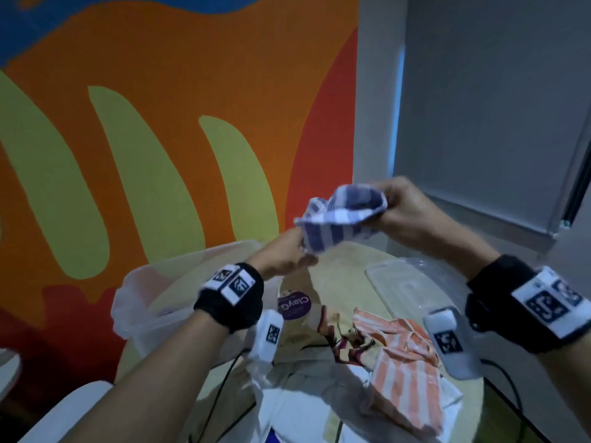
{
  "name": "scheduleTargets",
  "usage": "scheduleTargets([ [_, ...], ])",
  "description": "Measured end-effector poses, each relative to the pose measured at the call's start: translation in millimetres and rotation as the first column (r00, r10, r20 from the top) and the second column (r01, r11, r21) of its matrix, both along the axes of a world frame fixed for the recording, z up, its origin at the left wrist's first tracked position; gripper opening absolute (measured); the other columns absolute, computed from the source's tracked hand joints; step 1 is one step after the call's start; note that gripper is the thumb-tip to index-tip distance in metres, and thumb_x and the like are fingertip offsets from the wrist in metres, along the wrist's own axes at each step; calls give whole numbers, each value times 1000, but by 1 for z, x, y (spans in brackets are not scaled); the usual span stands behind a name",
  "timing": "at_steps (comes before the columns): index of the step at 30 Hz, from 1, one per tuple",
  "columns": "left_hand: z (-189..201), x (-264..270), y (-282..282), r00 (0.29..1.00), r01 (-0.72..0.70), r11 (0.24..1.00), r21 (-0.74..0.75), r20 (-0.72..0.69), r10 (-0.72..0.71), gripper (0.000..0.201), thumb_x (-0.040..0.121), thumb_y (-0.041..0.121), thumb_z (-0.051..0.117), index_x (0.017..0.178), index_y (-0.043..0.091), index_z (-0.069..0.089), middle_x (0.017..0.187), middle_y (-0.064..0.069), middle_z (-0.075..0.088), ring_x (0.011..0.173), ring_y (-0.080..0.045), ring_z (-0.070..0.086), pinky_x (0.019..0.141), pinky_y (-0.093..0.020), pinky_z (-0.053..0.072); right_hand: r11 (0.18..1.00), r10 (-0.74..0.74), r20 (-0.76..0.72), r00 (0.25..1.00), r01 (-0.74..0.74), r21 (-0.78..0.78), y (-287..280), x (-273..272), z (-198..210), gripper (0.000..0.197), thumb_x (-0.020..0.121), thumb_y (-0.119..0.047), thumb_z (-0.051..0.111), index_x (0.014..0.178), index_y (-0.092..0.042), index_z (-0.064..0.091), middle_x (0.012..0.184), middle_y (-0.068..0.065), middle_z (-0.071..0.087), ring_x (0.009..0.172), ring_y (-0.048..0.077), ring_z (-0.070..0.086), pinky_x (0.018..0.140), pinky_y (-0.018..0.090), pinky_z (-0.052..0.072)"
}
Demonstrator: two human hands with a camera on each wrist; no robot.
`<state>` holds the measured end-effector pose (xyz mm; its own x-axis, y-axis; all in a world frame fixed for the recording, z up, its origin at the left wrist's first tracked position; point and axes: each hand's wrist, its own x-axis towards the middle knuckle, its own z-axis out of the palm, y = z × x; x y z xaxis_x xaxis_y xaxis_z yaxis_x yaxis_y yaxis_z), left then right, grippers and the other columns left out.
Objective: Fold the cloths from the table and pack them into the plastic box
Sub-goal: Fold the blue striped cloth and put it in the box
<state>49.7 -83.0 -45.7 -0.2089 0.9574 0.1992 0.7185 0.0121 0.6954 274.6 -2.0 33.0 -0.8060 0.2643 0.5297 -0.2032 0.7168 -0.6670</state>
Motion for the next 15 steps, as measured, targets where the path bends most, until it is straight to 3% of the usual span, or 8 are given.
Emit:
scheduleTargets([
  [1, -18, 2, -9, 996, -21, 996, -87, -86, 13, 37, 94, 4, 65, 130, 13, 62, 127, -7, 68, 115, -24, 65, 101, -49, 53, 999, -39, 90, 995, 38, 8, 0, -1, -26, 41, 87, 12, 67, 66, -23, 70, 59, -17, 56, 60, -4, 48, 56, 19, 42],
  [3, -56, 9, -28, 981, -31, 985, -172, -192, -3, 37, 92, 9, 67, 127, 19, 64, 128, -3, 66, 113, -21, 65, 99, -45, 55, 995, -99, 255, 962, 92, 38, 1, 0, -88, 27, 82, 9, 69, 66, -12, 63, 60, -17, 51, 61, -4, 46, 54, 26, 40],
  [5, -90, 28, -48, 976, 20, 965, -260, -202, -75, 46, 93, 12, 66, 137, 23, 59, 138, 3, 61, 123, -15, 61, 101, -31, 51, 992, -123, 401, 908, 114, 46, 0, 6, -155, 8, 77, -1, 68, 73, -2, 61, 63, -5, 60, 64, 2, 53, 55, 36, 46],
  [7, -120, 47, -66, 978, 73, 958, -278, -170, -124, 49, 95, 7, 61, 142, 21, 58, 143, 4, 59, 131, -12, 56, 105, -28, 48, 991, -129, 509, 851, 122, 48, -3, 16, -208, 14, 68, -10, 65, 80, -2, 65, 73, 9, 70, 68, 6, 63, 62, 43, 53],
  [8, -134, 53, -71, 980, 78, 963, -257, -155, -121, 44, 97, 8, 59, 139, 22, 60, 142, 5, 60, 131, -10, 56, 107, -29, 48, 993, -112, 544, 832, 114, 29, -6, 22, -228, 18, 67, -13, 67, 81, -4, 67, 76, 6, 72, 69, 7, 65, 64, 42, 54],
  [12, -164, 79, -86, 992, 109, 977, -184, -35, -118, 32, 99, 40, 59, 128, 28, 60, 123, 10, 64, 111, -8, 60, 98, -38, 51, 990, -125, 555, 823, 137, 20, -21, 39, -259, 16, 71, -20, 77, 78, -11, 66, 73, -3, 67, 66, 4, 60, 63, 30, 50],
  [14, -171, 91, -90, 985, 138, 966, -220, -71, -157, 56, 90, 65, 62, 136, 35, 51, 126, 11, 59, 111, -9, 56, 97, -40, 50, 990, -104, 545, 832, 138, -22, -22, 43, -258, 16, 74, -26, 79, 80, -15, 69, 76, -8, 70, 71, 3, 65, 67, 23, 54],
  [15, -175, 96, -92, 980, 136, 961, -242, -112, -167, 69, 85, 71, 65, 142, 37, 45, 133, 12, 55, 116, -9, 51, 100, -41, 48, 990, -92, 534, 841, 133, -40, -23, 44, -256, 18, 76, -28, 79, 82, -14, 70, 80, -4, 72, 76, 7, 68, 73, 31, 58],
])
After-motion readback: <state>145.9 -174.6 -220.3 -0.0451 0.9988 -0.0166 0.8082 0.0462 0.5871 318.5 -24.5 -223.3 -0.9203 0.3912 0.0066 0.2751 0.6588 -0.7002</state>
